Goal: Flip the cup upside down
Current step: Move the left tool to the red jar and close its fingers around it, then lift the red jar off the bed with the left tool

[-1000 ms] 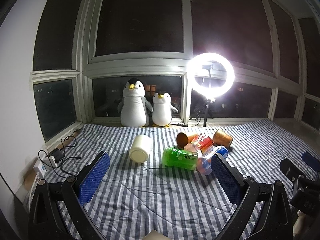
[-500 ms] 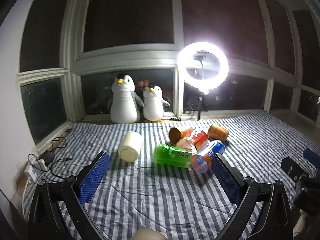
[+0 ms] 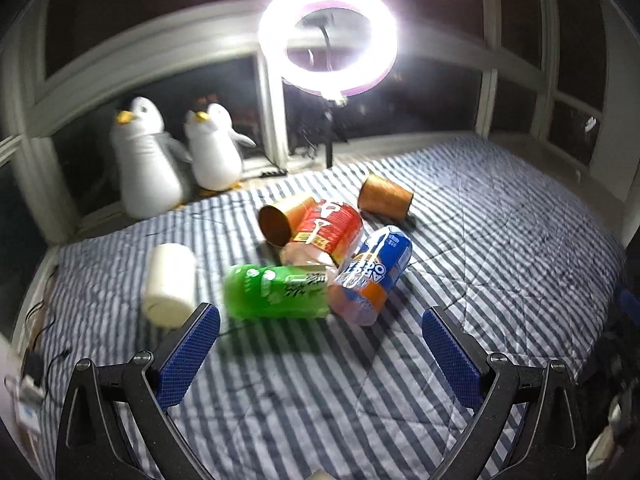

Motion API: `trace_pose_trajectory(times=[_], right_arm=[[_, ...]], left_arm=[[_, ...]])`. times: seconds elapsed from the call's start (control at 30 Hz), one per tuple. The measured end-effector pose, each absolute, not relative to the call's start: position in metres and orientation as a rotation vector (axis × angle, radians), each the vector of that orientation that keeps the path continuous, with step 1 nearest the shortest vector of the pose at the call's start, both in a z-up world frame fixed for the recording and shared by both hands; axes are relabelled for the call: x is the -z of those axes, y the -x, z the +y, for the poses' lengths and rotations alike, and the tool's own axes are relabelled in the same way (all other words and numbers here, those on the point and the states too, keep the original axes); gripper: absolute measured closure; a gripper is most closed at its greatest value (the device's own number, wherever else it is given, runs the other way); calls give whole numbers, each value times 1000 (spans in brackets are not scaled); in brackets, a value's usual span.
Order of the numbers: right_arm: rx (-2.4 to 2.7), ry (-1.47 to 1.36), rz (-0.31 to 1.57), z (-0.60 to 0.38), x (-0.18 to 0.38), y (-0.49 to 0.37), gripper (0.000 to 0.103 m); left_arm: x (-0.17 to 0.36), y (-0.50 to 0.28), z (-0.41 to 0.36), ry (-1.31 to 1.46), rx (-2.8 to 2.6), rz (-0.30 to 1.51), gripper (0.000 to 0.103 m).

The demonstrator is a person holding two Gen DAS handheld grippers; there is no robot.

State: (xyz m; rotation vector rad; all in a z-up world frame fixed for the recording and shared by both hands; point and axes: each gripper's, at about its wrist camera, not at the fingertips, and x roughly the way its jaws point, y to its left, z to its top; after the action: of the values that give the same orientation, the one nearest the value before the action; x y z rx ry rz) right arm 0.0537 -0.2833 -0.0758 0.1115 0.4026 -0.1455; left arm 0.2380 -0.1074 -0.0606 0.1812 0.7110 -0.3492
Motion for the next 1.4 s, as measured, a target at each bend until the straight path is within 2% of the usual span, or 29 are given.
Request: trace_pose_trajectory(times=[0.3, 0.53, 0.77, 1.2, 1.23, 1.33, 1.4], right_arm=[[188, -135, 436, -309, 88, -55, 9], [232, -161, 454, -330, 94, -53, 9], [254, -201, 485, -348, 104, -58, 9], [259, -216, 497, -353, 107, -61, 9], [259, -216, 497, -353, 107, -61, 9], [264, -218, 501, -354, 108, -61, 9], [266, -221, 503, -355, 109, -61, 9]], left_arm=[[88, -352, -176, -309, 376, 881, 1], [122, -444, -191, -297, 336, 1060, 1], [147, -478, -196, -301, 329, 1152, 1], [177, -493, -217, -326, 397, 1236, 2], [180, -494, -217, -314, 398, 1241, 2], [184, -495, -217, -290, 402, 1244, 14], [182, -495, -216, -286, 393, 1229, 14]])
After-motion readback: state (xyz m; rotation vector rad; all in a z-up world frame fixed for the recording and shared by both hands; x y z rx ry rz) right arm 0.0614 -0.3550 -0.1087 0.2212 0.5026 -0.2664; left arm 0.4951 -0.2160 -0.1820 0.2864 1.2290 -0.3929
